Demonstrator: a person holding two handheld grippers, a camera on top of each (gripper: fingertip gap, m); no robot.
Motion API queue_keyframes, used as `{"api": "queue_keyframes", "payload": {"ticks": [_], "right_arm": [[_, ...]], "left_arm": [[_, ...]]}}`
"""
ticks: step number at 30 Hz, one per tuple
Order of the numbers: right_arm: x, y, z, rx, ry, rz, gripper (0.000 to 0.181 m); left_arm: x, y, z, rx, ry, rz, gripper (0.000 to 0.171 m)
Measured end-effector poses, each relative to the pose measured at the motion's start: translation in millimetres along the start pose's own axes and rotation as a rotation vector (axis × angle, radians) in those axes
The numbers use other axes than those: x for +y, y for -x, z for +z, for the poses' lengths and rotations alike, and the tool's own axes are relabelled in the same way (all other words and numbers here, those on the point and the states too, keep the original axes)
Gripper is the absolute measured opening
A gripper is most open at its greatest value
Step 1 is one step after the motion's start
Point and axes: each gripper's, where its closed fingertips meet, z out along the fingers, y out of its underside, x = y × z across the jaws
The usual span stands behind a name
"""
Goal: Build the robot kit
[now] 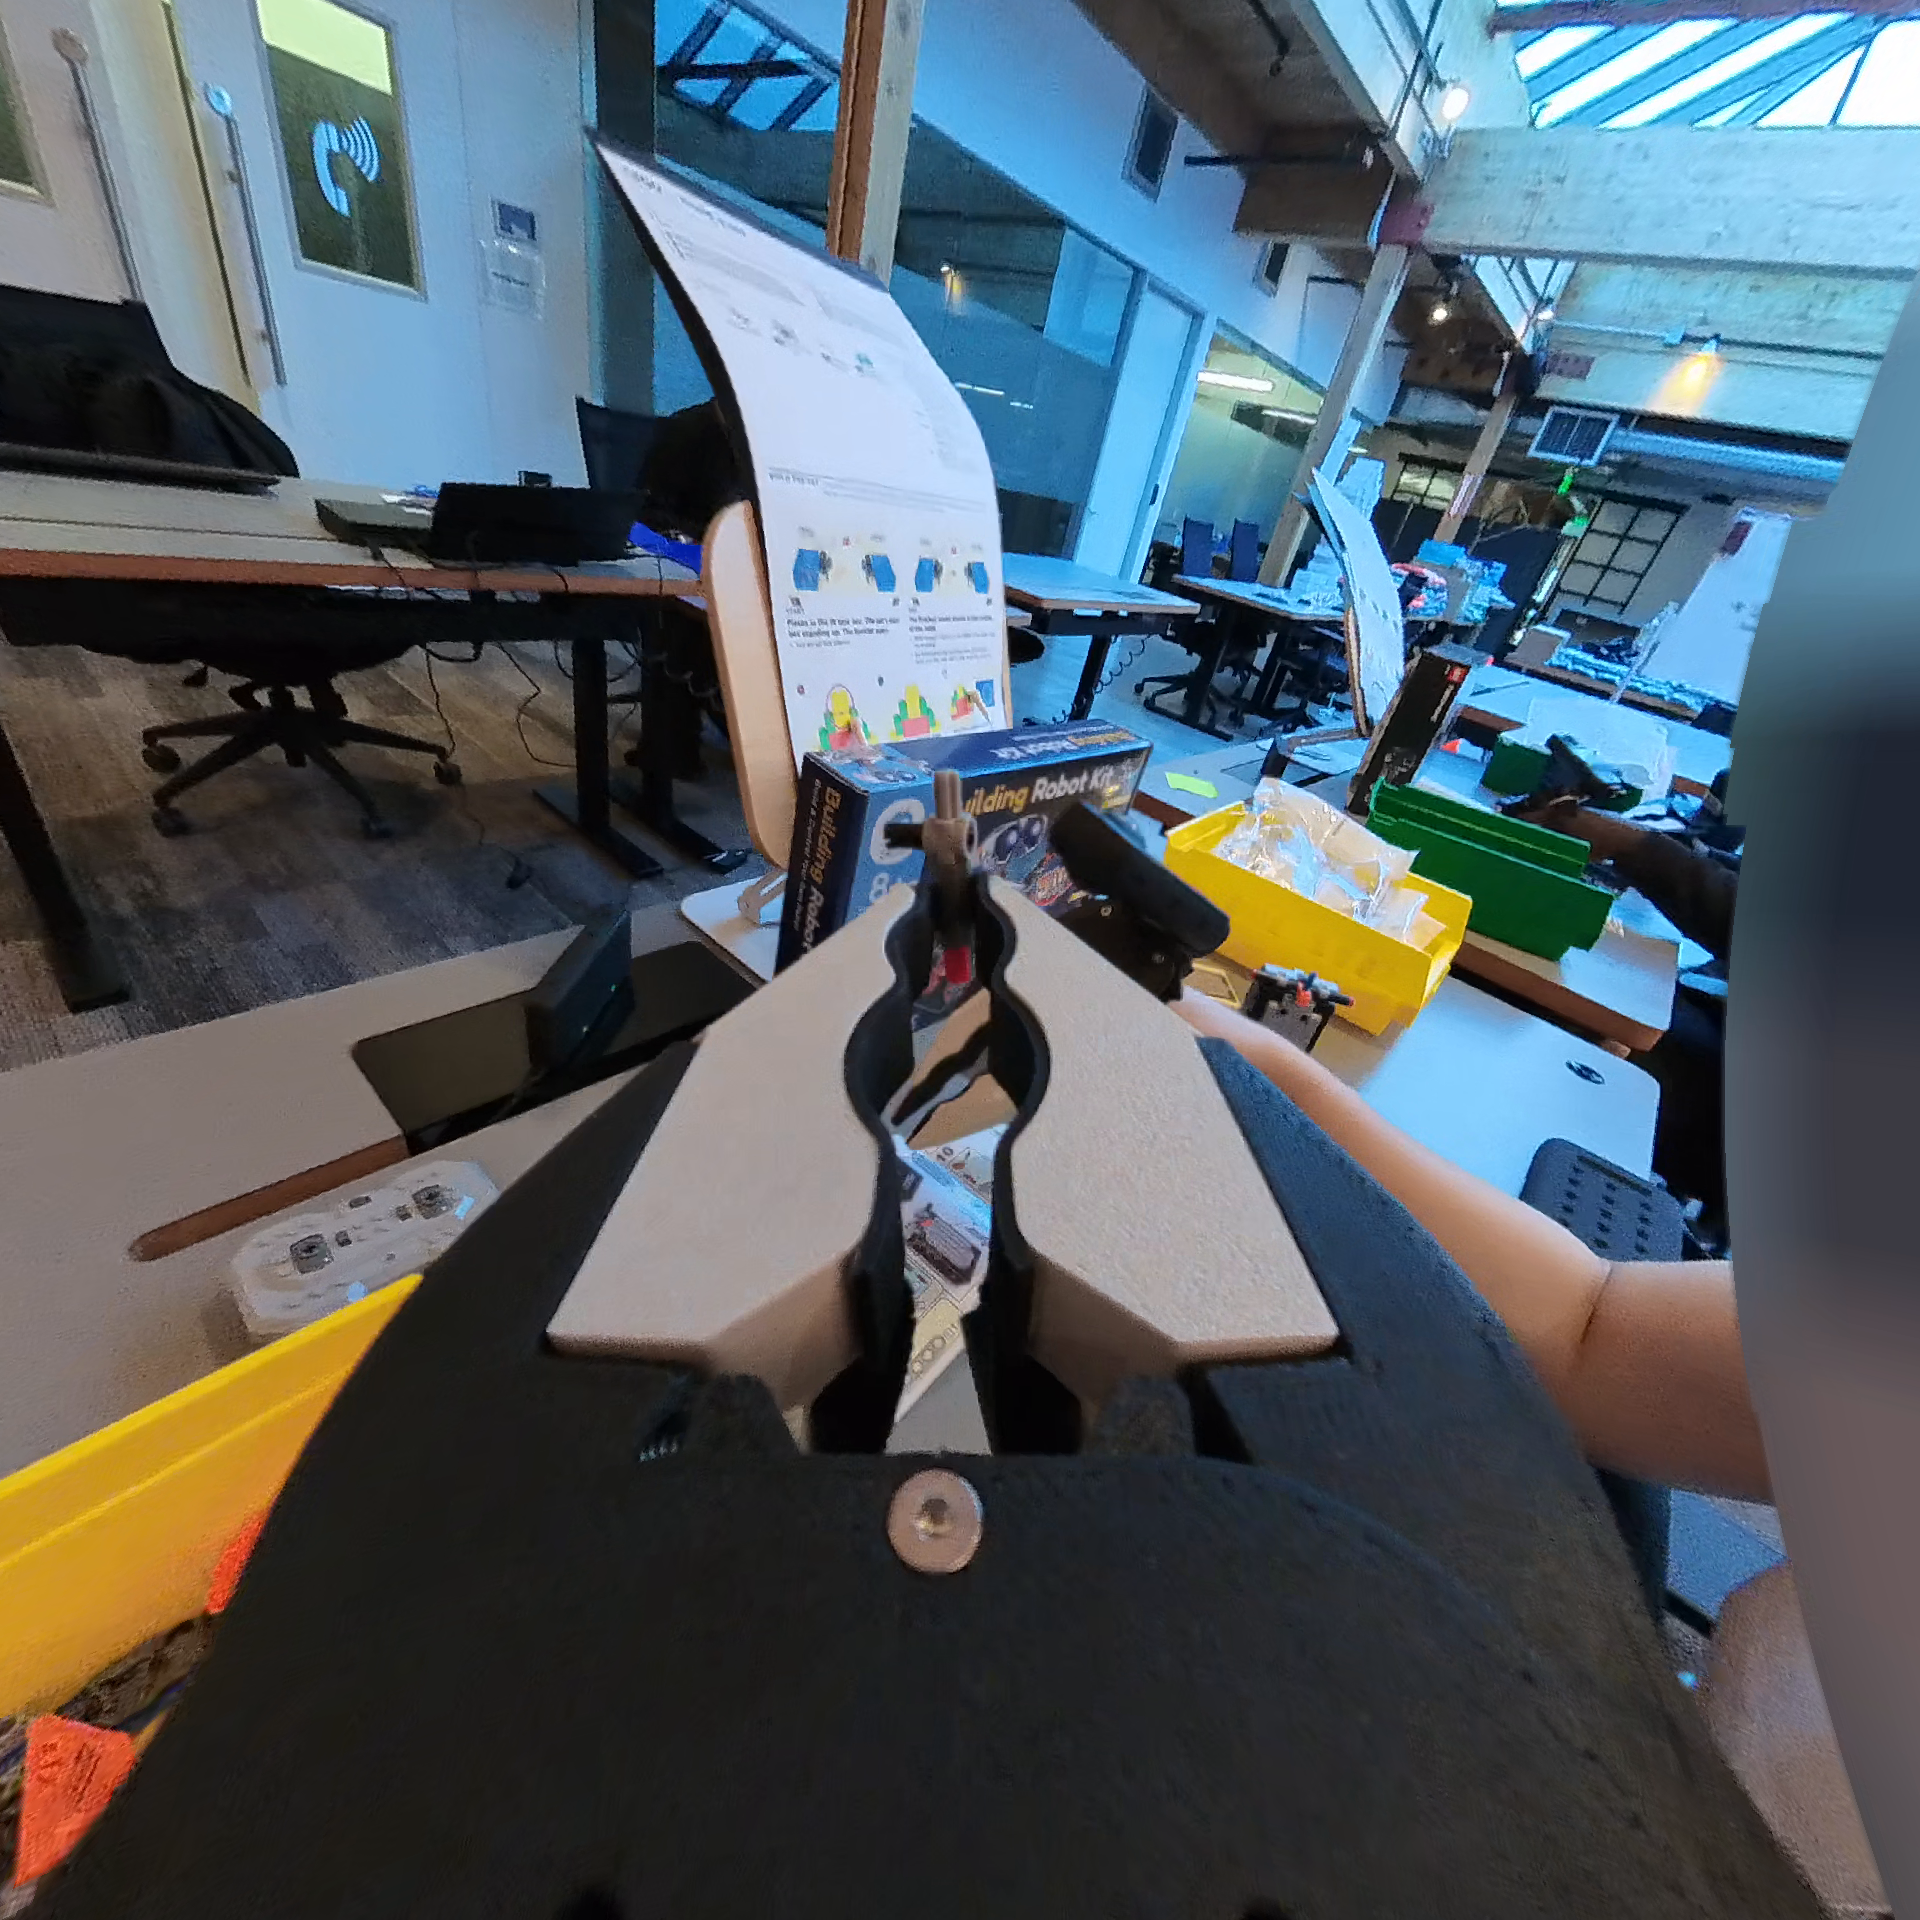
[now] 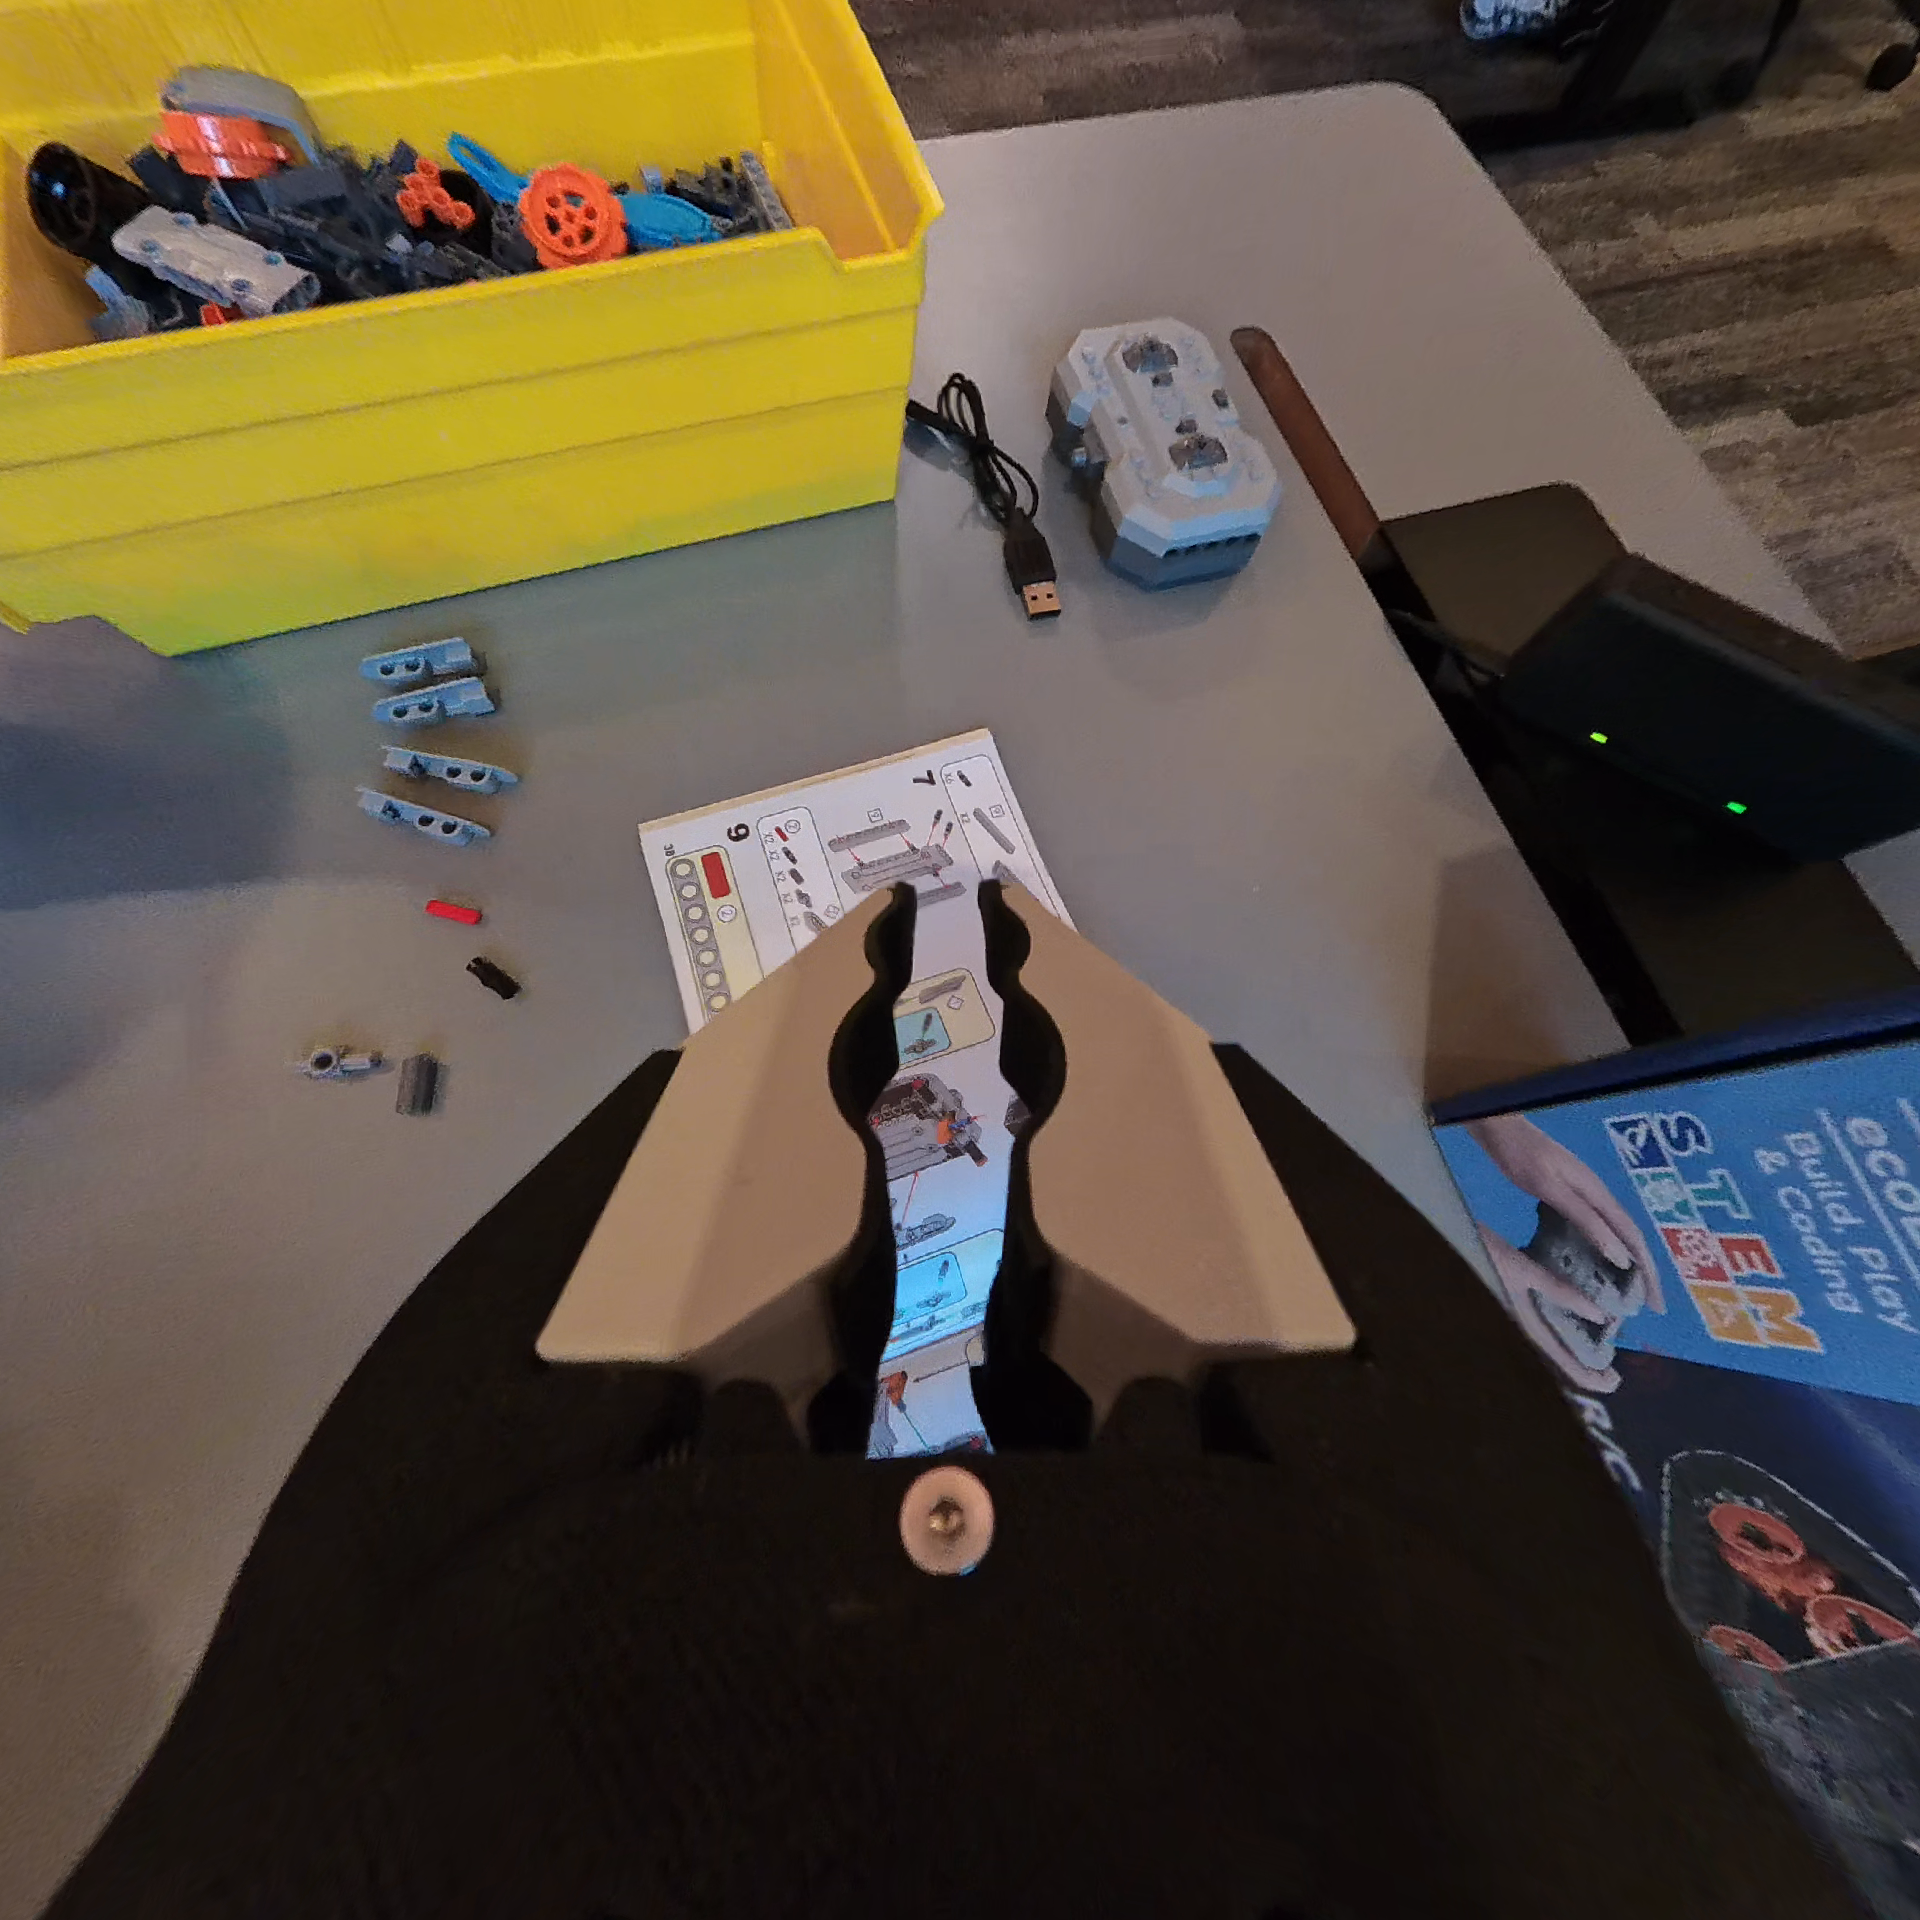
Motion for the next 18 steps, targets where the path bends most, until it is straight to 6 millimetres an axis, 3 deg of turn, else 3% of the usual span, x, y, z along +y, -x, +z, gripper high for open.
{"api": "queue_keyframes", "payload": {"ticks": [2, 4, 7, 9, 12, 15, 18], "right_arm": [[1.3, -0.1, 4.3, -0.021, -0.005, 0.034, 0.011], [-8.5, 15.2, 10.4, -0.102, -0.061, 0.040, 0.008], [-30.9, 84.0, 28.6, -0.334, -0.176, -0.195, 0.002], [-26.2, 125.5, 50.0, -0.424, -0.156, -0.459, 0.006], [-24.8, 140.0, 87.7, -0.438, -0.077, -0.667, 0.006], [-34.6, 155.1, 104.8, -0.564, -0.070, -0.653, 0.006], [-27.5, 155.1, 117.1, -0.595, -0.026, -0.678, 0.008]], "left_arm": [[-6.6, 0.2, -6.4, 0.031, -0.015, -0.001, 0.004], [-12.1, -3.6, -13.4, 0.076, -0.028, 0.003, 0.004], [-18.8, -1.0, -27.9, 0.098, -0.057, -0.018, 0.004], [-22.5, 3.2, -38.1, 0.100, -0.077, -0.031, 0.005], [-28.6, 5.1, -51.7, 0.117, -0.113, -0.058, 0.005], [-32.8, 2.1, -61.7, 0.126, -0.134, -0.050, 0.005], [-36.8, 2.2, -69.1, 0.110, -0.155, -0.031, 0.005]]}}
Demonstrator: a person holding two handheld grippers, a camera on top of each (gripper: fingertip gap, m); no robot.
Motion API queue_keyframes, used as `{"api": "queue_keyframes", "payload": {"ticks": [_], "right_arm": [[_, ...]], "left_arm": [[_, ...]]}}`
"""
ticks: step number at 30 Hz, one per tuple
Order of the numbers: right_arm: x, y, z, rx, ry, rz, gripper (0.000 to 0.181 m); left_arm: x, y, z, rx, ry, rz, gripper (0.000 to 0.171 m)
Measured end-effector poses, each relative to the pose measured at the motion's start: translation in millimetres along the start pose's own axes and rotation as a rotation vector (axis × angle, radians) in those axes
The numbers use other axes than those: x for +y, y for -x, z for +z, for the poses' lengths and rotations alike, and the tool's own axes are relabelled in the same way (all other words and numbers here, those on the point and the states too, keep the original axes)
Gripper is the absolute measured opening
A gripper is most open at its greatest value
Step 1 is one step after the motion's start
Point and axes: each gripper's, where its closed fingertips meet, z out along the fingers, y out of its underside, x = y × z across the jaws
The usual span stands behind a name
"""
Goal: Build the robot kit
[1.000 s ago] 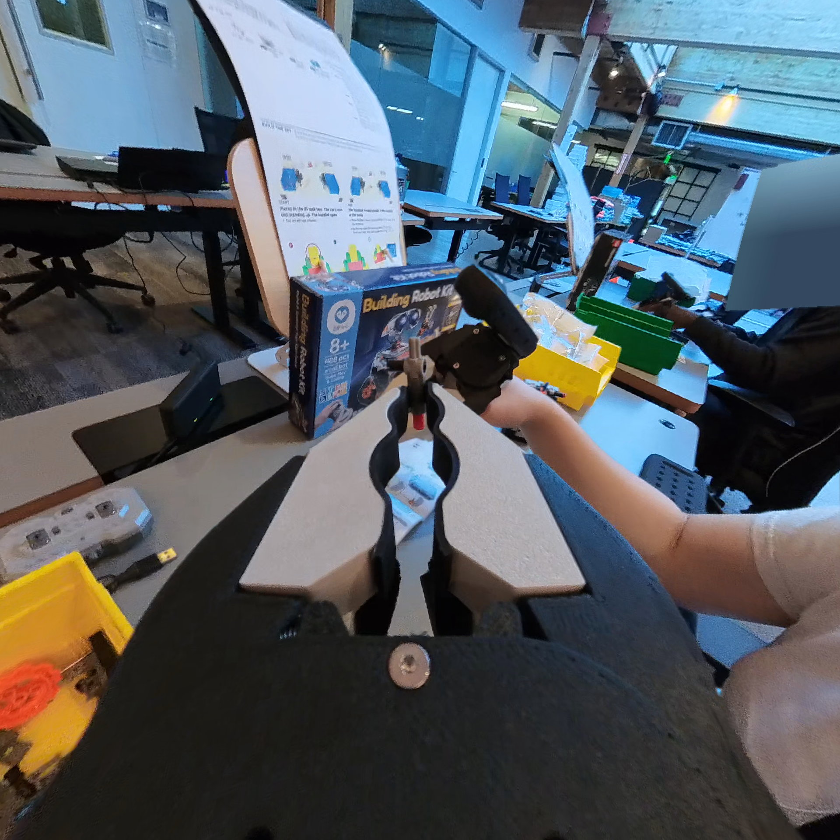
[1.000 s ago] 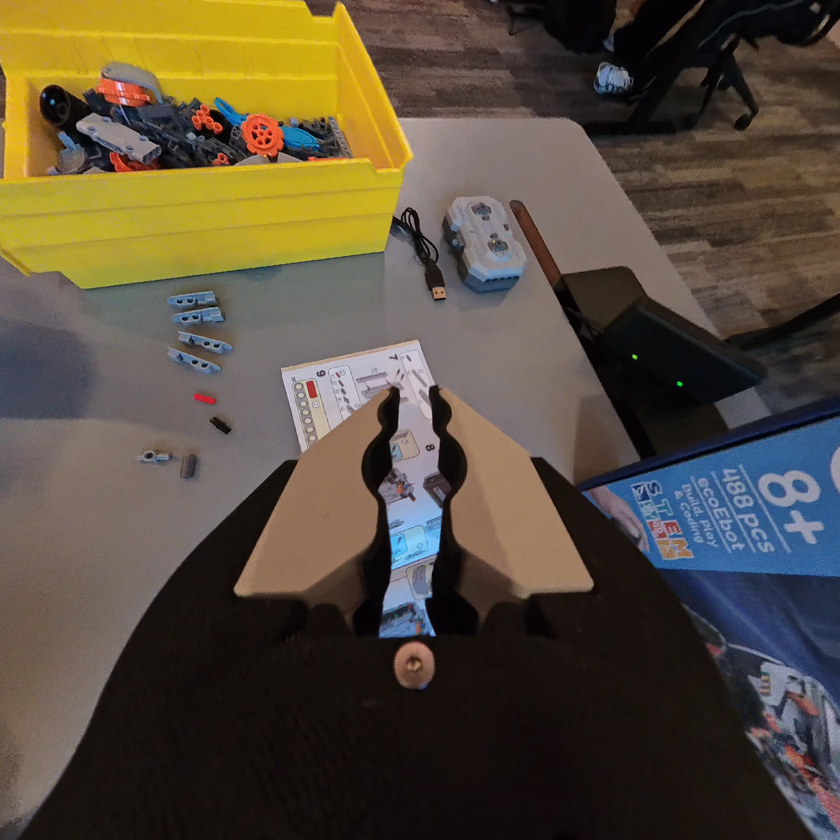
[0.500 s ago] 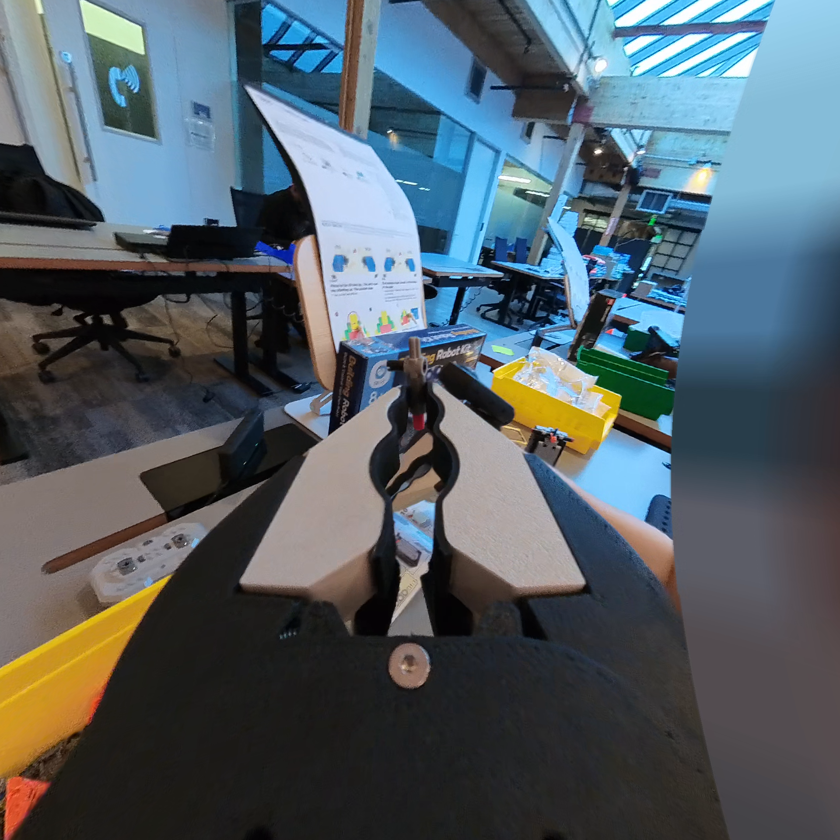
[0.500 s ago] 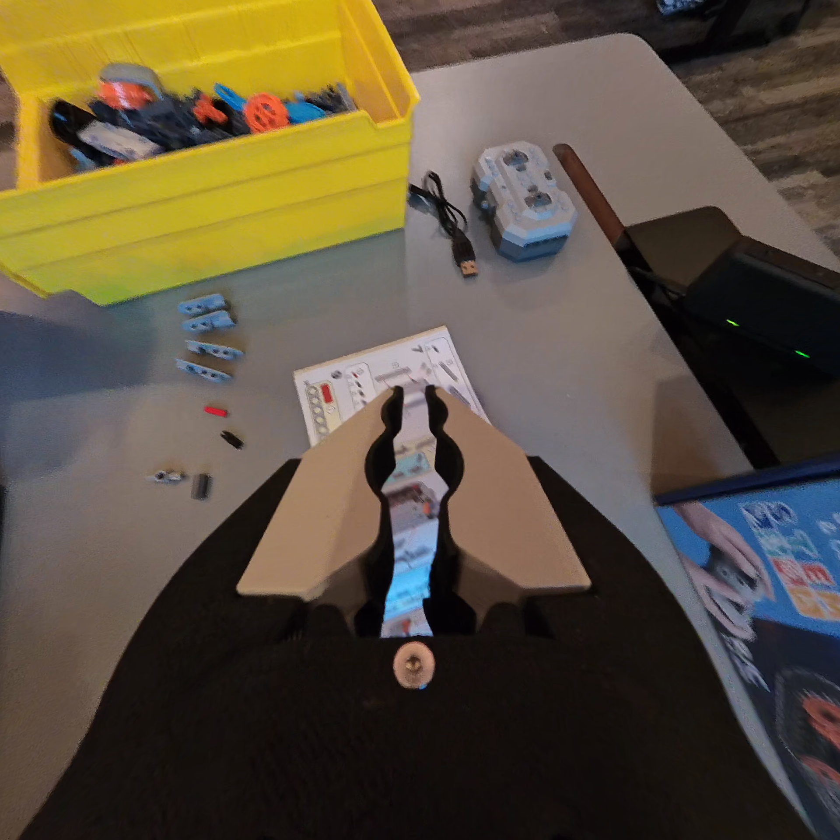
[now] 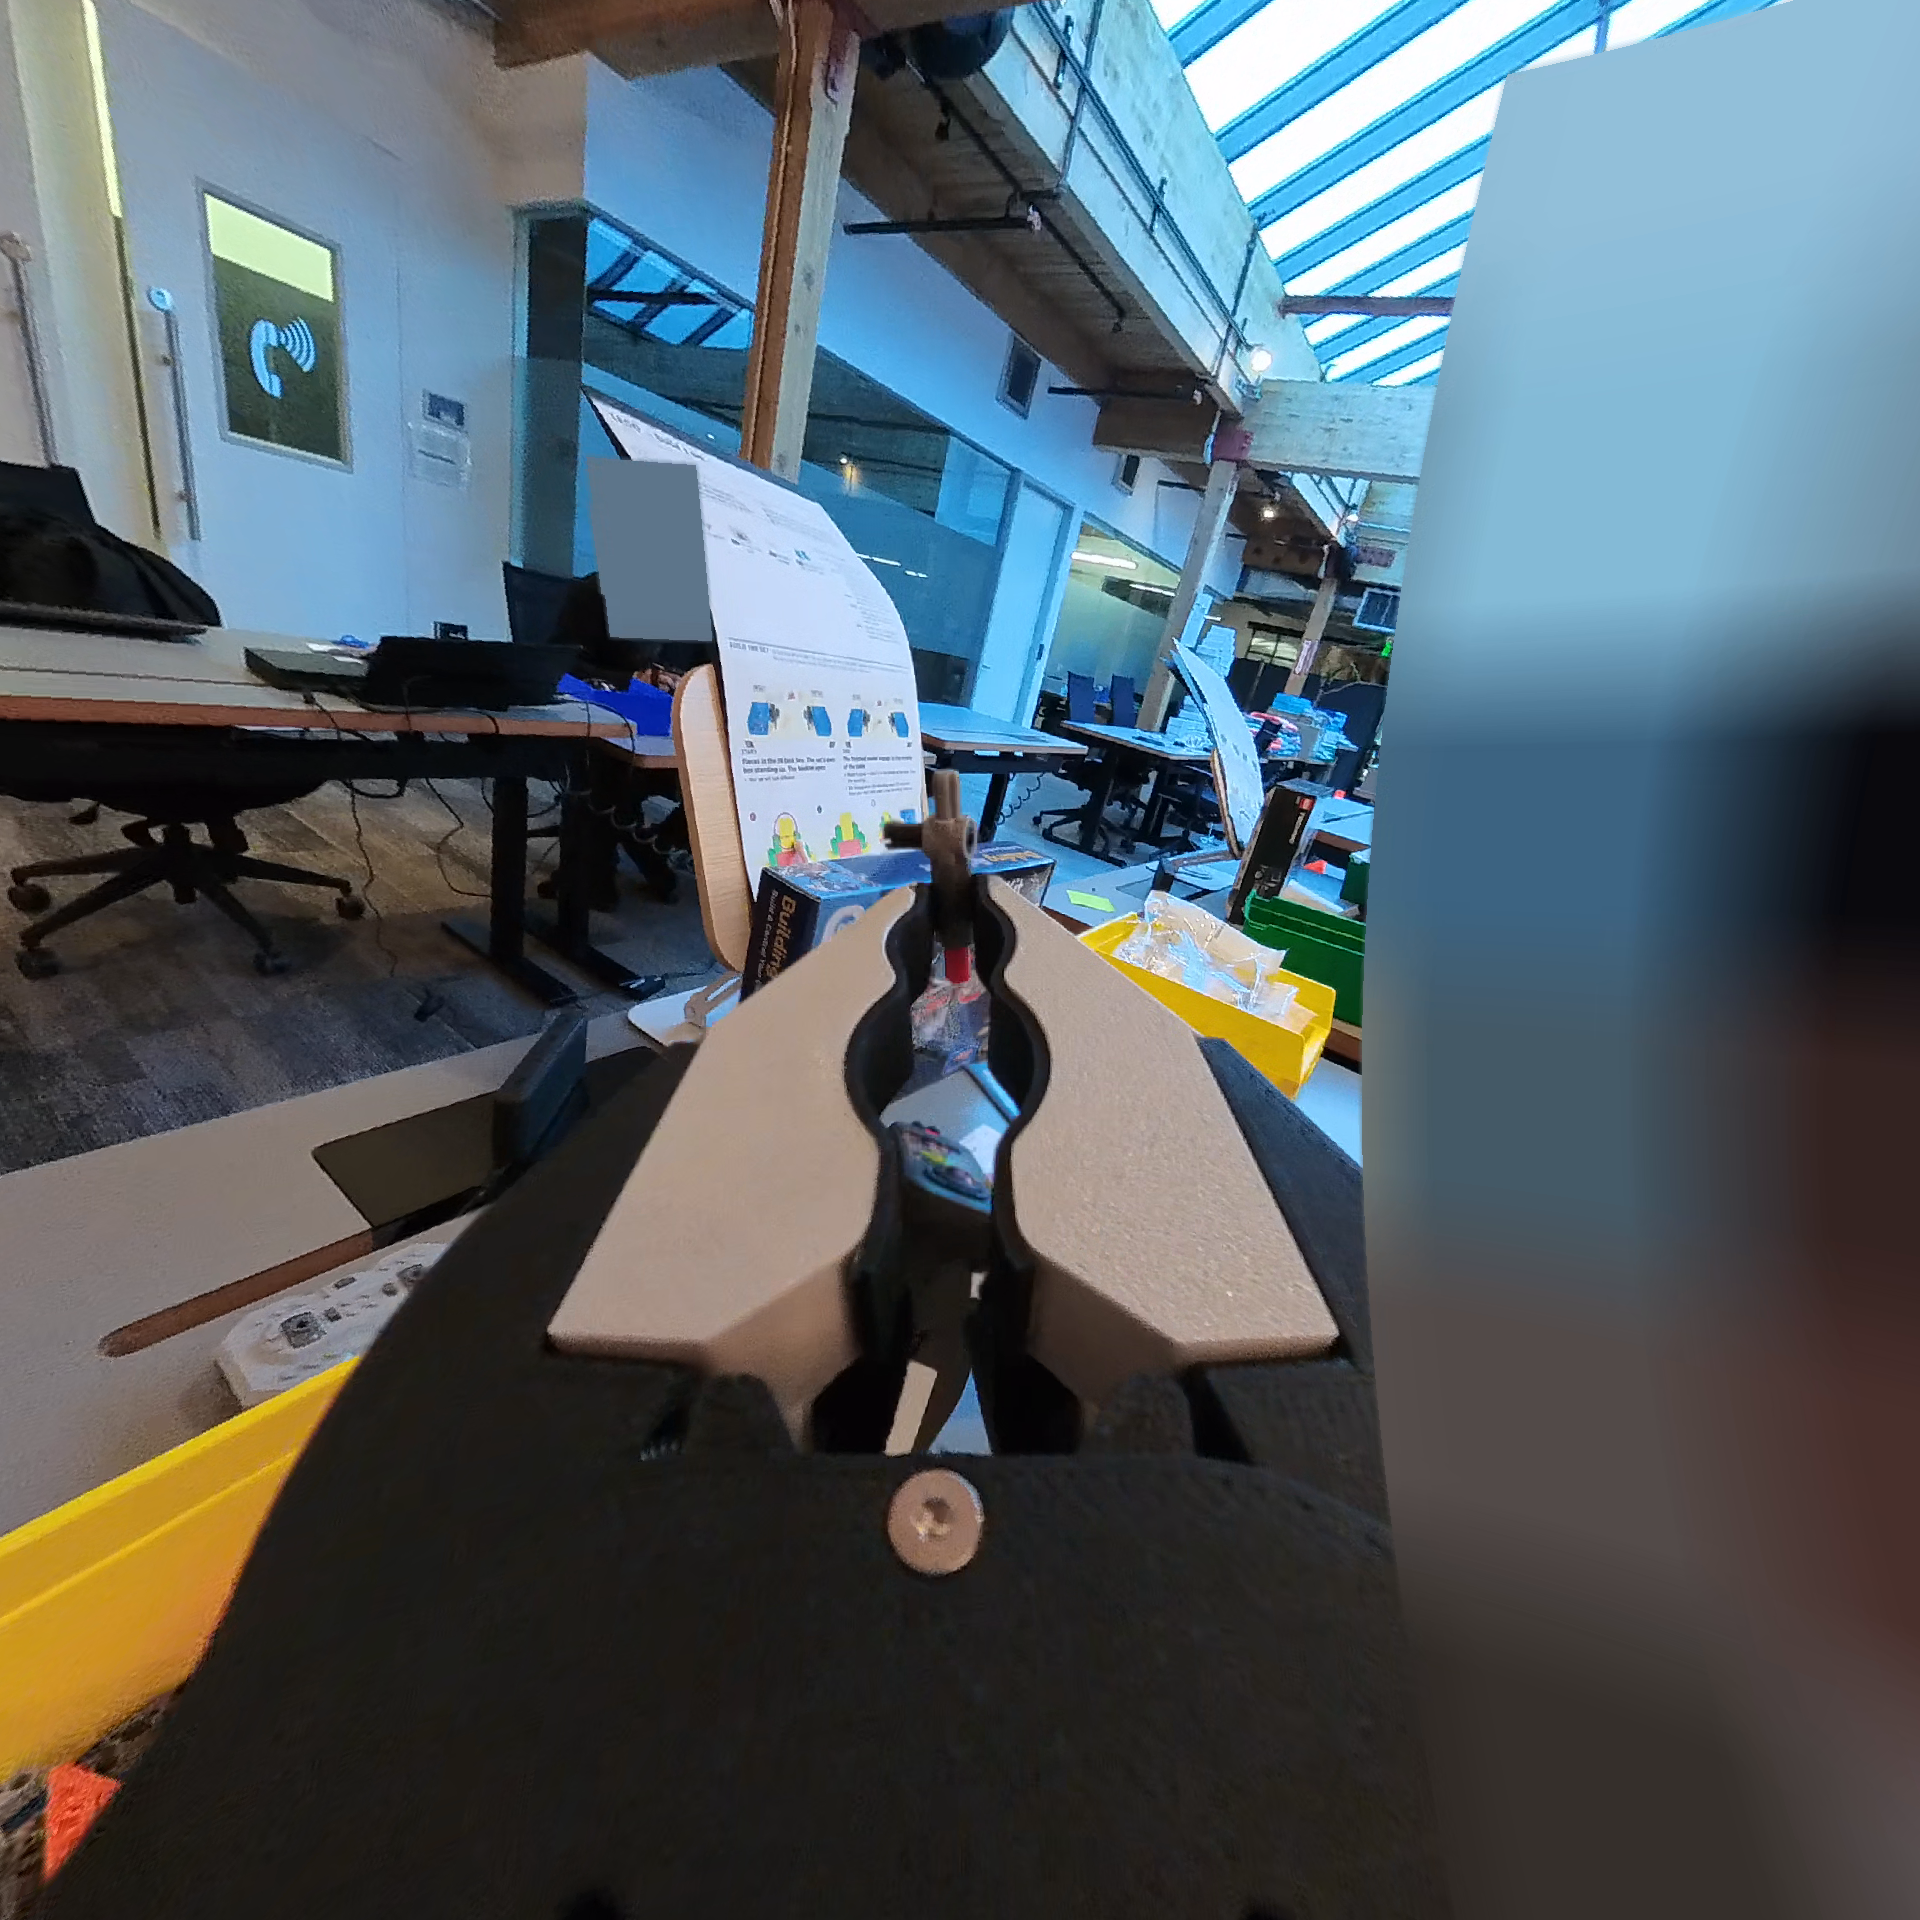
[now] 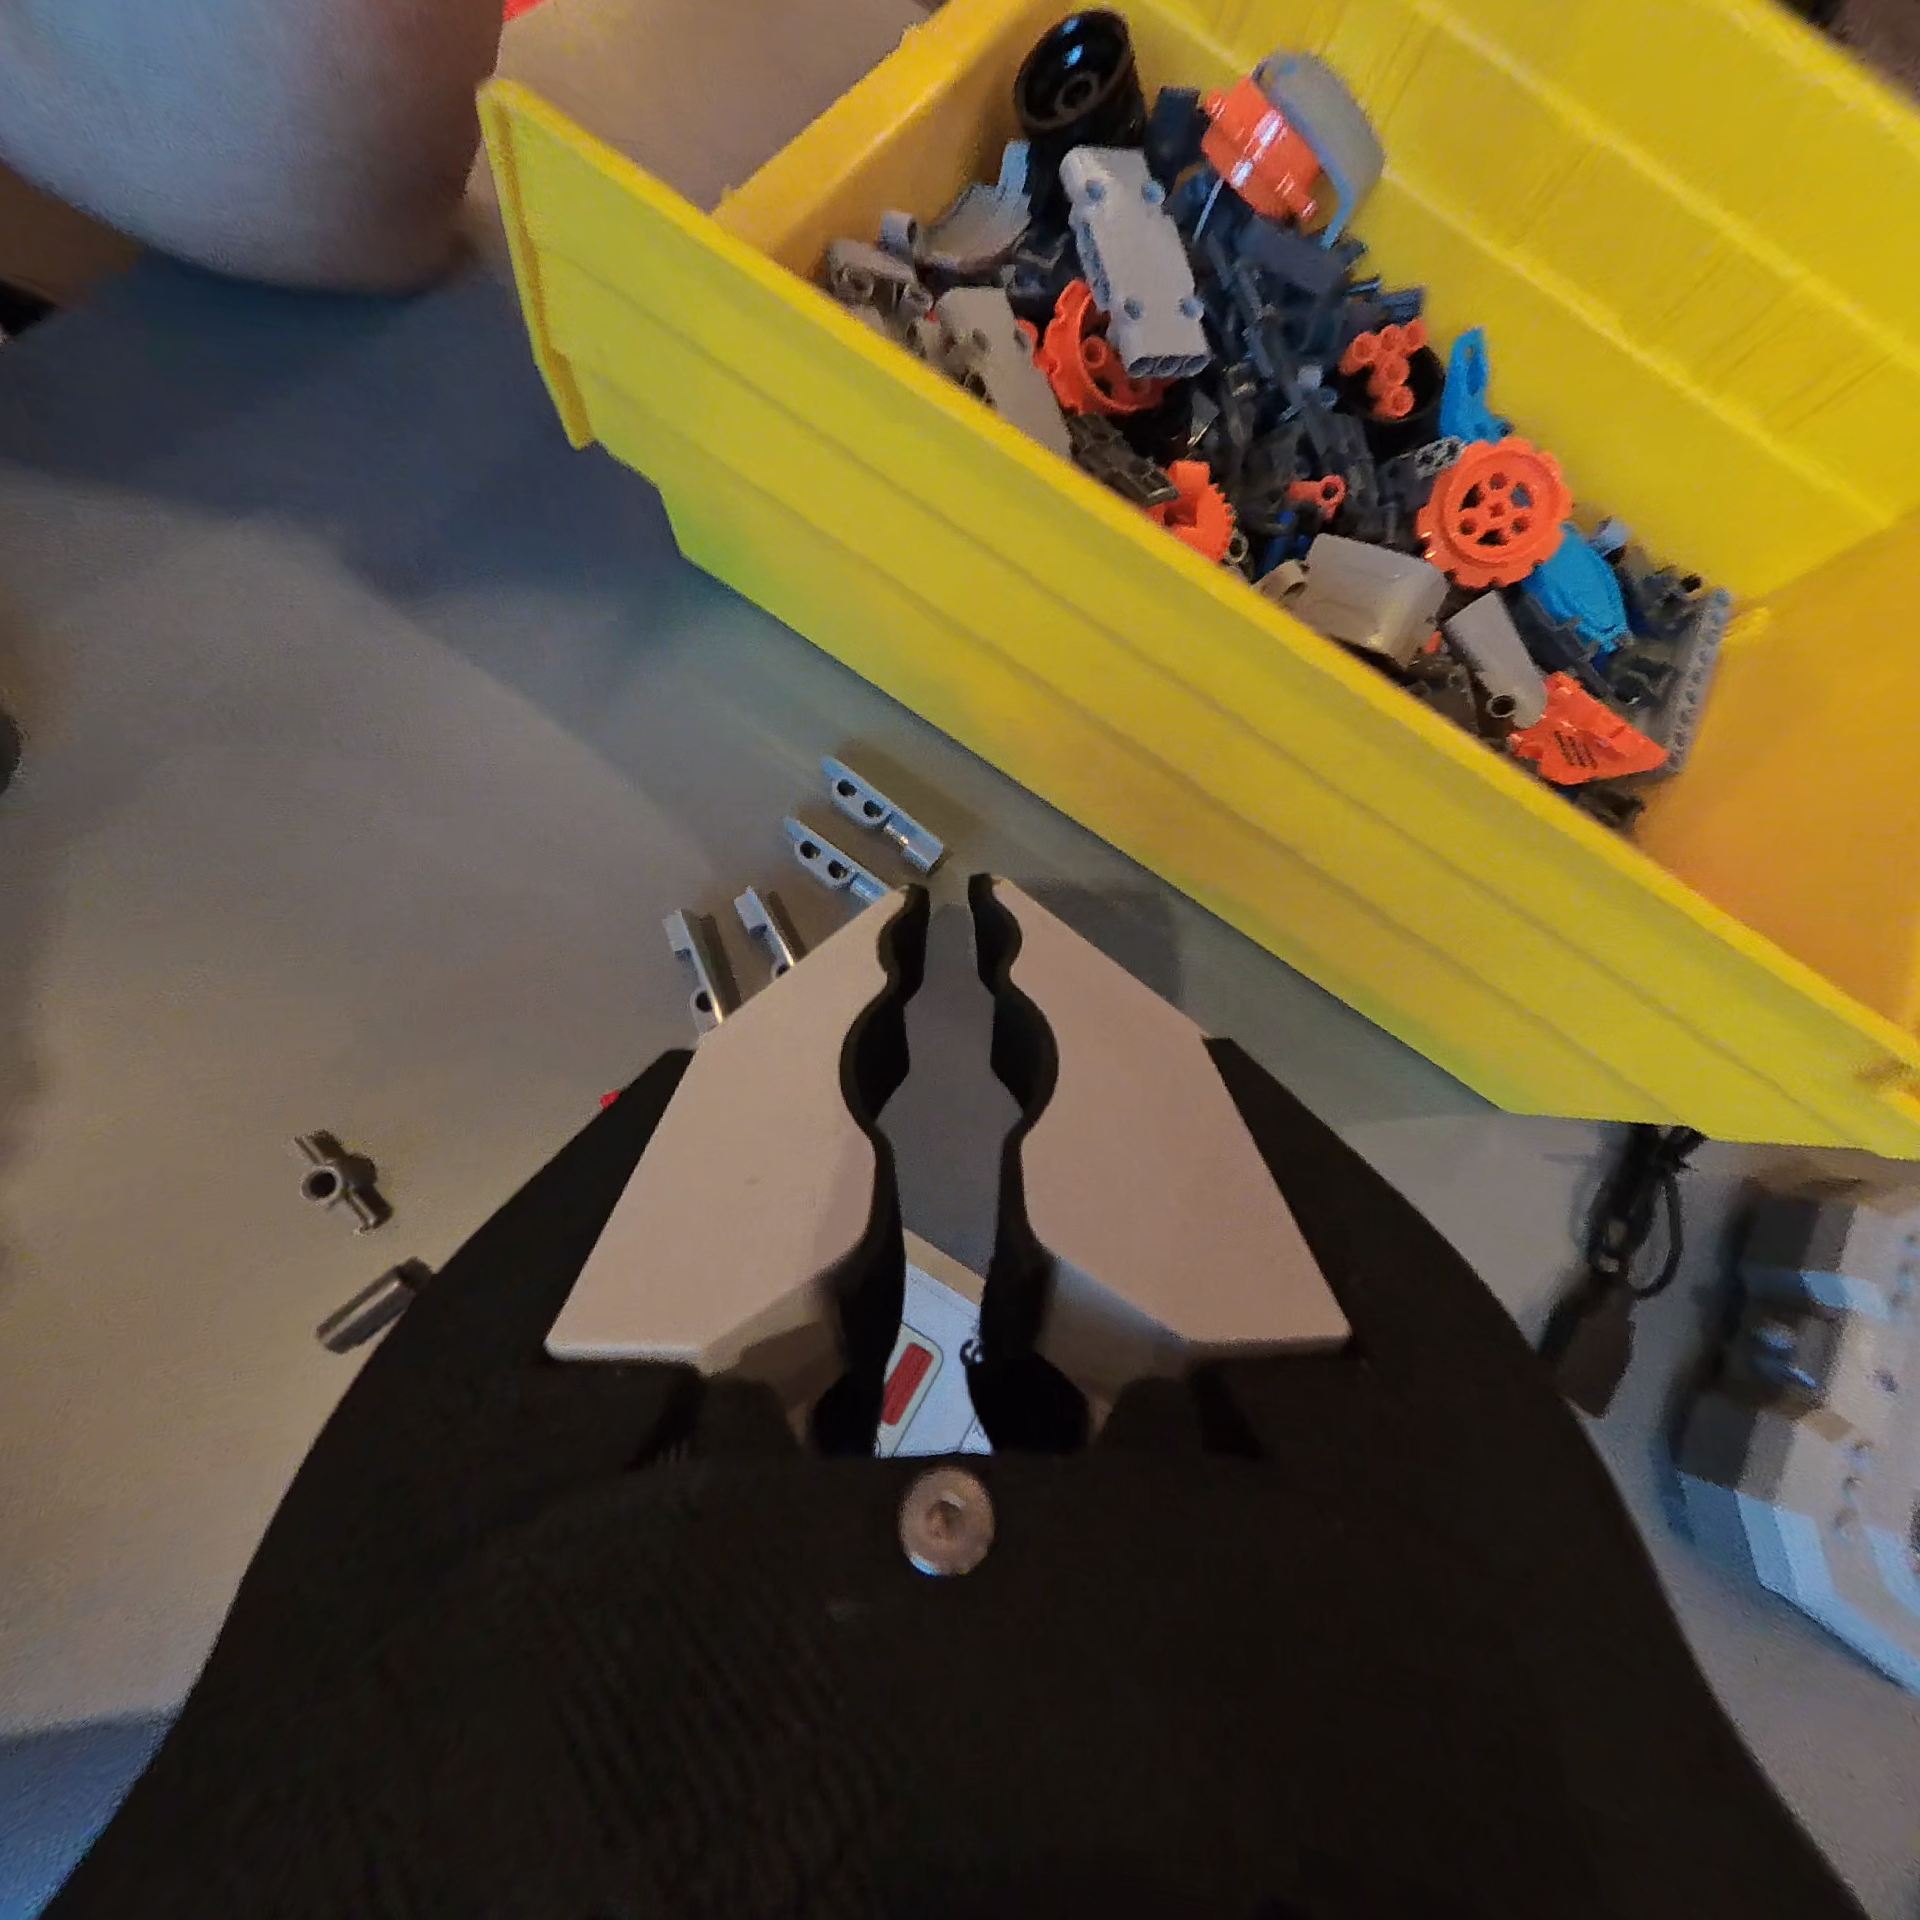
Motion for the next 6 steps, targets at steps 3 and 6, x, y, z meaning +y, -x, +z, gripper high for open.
{"api": "queue_keyframes", "payload": {"ticks": [3, 6], "right_arm": [[10.9, 2.9, 6.2, -0.028, 0.041, -0.010, 0.011], [8.4, 3.7, 11.9, -0.062, 0.035, -0.007, 0.017]], "left_arm": [[-1.9, 1.2, -2.7, -0.001, -0.009, -0.005, 0.005], [-1.4, 2.4, -0.6, 0.002, -0.010, -0.015, 0.005]]}}
